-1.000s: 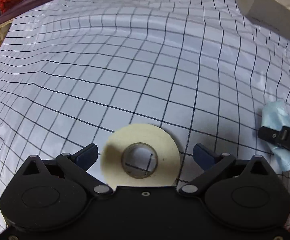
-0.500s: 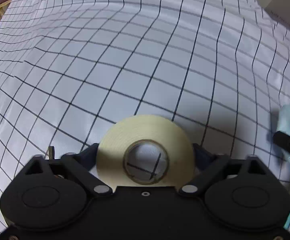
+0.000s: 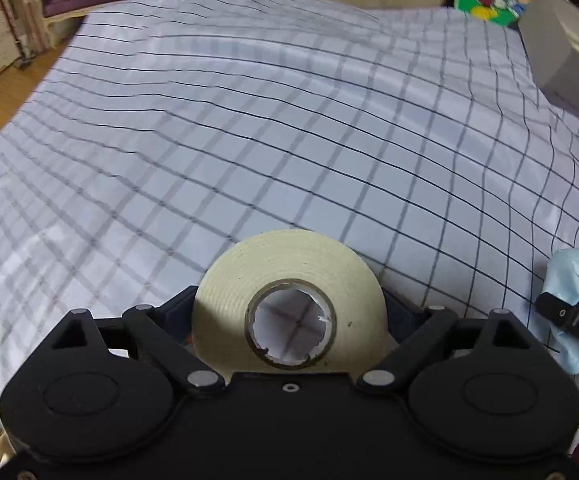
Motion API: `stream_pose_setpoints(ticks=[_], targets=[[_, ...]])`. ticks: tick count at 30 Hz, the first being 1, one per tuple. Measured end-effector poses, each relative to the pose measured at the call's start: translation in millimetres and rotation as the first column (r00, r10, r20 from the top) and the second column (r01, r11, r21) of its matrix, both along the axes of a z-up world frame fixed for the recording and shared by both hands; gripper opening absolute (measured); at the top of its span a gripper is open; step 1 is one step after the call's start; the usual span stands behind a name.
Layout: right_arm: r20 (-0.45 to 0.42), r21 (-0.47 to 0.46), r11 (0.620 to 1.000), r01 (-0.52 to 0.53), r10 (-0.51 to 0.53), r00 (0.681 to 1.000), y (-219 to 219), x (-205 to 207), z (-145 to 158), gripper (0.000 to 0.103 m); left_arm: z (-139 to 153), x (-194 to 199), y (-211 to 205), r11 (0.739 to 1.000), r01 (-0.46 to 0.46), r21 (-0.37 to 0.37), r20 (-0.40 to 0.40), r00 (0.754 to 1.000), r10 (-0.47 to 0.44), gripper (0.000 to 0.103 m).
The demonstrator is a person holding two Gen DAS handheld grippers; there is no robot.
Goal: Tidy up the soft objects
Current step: 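Grasp the white tape roll with the left tool while the right tool holds the mask, then carry the tape roll and mask to the basket and release them inside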
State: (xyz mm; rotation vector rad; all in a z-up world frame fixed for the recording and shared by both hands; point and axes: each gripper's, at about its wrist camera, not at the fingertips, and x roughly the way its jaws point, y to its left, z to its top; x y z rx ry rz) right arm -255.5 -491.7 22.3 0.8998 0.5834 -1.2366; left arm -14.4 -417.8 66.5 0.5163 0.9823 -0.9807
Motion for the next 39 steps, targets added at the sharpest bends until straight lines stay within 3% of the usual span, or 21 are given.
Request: stream_pose_setpoints(ticks=[5, 11, 18, 25, 30, 33, 39], targets=[[-0.012, -0.057, 0.998, -0.024, 0.023, 1.0, 9, 1, 14, 0.056, 14, 14, 40, 0.998, -0.069, -0.005, 0.004, 0.998, 0.069, 0.089], [0.013, -0.04, 0.998, -0.054, 0.055, 0.998, 31, 2, 24, 0.056, 36, 19, 105, 0.992, -0.125, -0.031, 0.041, 0.991, 0.127, 0.089], [-0.005, -0.072, 0.985, -0.157, 0.157, 0.988, 101, -2, 48, 0.056, 46, 19, 184, 0.981, -0.186, -0.061, 0.056, 0.98, 0.19, 0.089], [-0.012, -0.081, 0.962, -0.259, 0.259, 0.966, 175, 0, 68, 0.056, 28, 21, 255, 0.96, -0.275, -0.053, 0.04, 0.96, 0.277, 0.089], [0.032, -0.011, 0.924, -0.383, 0.383, 0.923, 222, 19, 64, 0.056, 0, 29, 303, 0.929, -0.369, -0.025, -0.003, 0.929, 0.37, 0.089], [-0.01, 0.0, 0.894, -0.448, 0.448, 0.894, 250, 41, 59, 0.056, -17, 35, 331, 0.901, -0.433, -0.003, -0.006, 0.901, 0.433, 0.089], [0.012, 0.074, 0.801, -0.594, 0.595, 0.804, 296, 93, 47, 0.056, -44, 54, 383, 0.834, -0.551, 0.033, -0.001, 0.835, 0.551, 0.089]])
